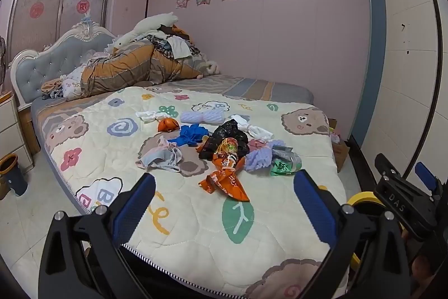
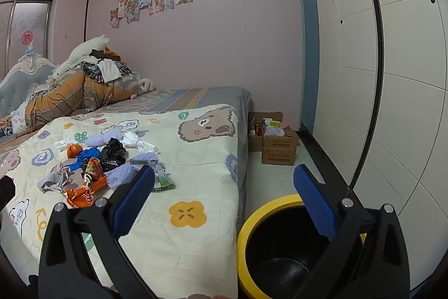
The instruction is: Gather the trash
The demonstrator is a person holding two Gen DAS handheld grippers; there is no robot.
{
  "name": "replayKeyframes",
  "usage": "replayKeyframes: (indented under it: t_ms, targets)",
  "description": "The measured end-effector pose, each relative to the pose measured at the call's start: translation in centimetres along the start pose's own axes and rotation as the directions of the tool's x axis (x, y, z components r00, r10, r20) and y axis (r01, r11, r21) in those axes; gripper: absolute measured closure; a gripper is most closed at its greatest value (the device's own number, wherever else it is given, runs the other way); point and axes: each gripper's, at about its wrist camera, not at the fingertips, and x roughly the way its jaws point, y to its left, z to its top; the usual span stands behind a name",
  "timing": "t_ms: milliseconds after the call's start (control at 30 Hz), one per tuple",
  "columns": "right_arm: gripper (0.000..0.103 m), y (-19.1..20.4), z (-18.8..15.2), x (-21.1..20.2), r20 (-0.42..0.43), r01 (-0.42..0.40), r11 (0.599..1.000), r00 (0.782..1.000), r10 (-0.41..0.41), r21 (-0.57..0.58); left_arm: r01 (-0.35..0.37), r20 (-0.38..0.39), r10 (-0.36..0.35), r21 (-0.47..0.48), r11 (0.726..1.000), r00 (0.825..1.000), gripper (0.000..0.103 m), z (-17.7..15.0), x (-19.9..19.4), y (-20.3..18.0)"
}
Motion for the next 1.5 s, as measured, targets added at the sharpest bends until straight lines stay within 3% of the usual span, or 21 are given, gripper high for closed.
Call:
replayKeyframes:
  t_ms: [1500]
  targets:
    - [0.008,0.32,-0.24,0.50,-0.021,-0.006,1.000,1.000,0.006,0.008,-0.001,0.003,0.001,0.018,1.000,1.000,0.008,-0.24,0.00,-0.02]
